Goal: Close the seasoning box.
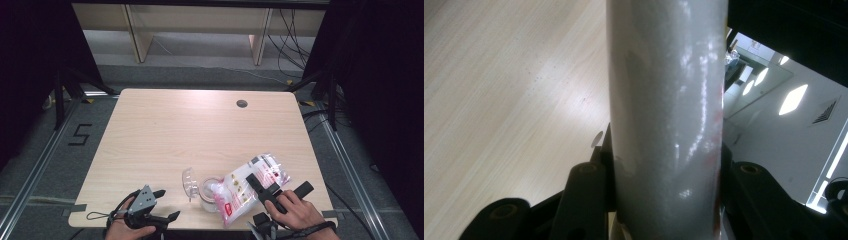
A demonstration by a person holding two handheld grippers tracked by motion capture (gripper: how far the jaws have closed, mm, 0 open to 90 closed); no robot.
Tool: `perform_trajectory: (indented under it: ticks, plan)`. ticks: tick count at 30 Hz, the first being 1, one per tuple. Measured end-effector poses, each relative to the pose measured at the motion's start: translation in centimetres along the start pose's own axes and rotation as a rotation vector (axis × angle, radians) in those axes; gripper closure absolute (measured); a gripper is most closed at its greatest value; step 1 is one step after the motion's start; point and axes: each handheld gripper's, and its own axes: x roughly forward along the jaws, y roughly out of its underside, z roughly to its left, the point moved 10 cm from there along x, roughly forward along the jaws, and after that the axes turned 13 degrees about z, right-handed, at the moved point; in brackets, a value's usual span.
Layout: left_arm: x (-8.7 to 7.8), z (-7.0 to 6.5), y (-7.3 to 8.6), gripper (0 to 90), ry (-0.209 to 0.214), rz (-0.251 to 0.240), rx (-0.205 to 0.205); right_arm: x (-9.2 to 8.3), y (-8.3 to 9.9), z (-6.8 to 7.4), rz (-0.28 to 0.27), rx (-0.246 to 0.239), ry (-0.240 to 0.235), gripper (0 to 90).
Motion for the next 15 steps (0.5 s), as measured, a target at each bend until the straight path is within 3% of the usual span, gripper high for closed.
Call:
perform_trajectory:
  ticks: [15]
  plan:
    - [0.03, 0.01, -0.03, 17.4, -0.001, -0.003, -0.005, 0.03, -0.03, 0.07, -0.001, 0.002, -0.002, 66.3]
